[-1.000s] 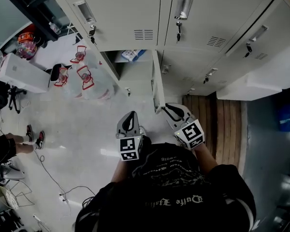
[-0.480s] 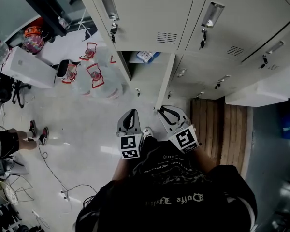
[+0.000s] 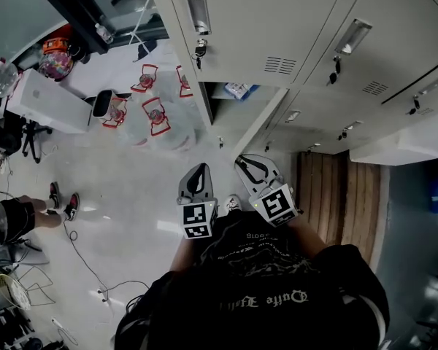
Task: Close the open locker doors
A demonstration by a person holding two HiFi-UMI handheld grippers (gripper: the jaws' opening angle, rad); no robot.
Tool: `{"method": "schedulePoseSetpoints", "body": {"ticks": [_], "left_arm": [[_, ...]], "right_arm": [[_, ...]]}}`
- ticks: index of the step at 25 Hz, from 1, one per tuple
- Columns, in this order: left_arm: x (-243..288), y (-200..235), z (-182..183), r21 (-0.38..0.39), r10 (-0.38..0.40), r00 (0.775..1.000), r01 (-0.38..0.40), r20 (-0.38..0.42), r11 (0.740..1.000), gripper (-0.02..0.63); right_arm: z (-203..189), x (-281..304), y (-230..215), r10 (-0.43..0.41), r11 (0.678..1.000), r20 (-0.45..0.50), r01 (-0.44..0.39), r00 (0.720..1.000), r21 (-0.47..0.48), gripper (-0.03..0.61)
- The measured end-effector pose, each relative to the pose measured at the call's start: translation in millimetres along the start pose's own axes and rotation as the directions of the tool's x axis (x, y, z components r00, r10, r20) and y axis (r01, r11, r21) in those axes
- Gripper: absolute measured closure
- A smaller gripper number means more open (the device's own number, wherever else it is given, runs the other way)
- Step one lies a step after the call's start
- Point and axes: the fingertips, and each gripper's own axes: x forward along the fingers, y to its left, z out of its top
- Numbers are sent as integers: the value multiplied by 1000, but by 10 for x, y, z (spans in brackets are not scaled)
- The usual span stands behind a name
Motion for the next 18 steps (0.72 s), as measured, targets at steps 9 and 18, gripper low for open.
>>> {"method": "schedulePoseSetpoints", "body": {"ticks": [9, 18], "left_arm": [[99, 284, 56, -19, 13, 1000, -12, 8, 1000, 606], [168, 465, 133, -31, 31, 999, -30, 16, 999, 606]], "right_arm": [[86, 546, -152, -18, 1000, -23, 17, 1000, -13, 551], [184, 1006, -396, -34, 999, -21, 35, 999, 19, 552]]}}
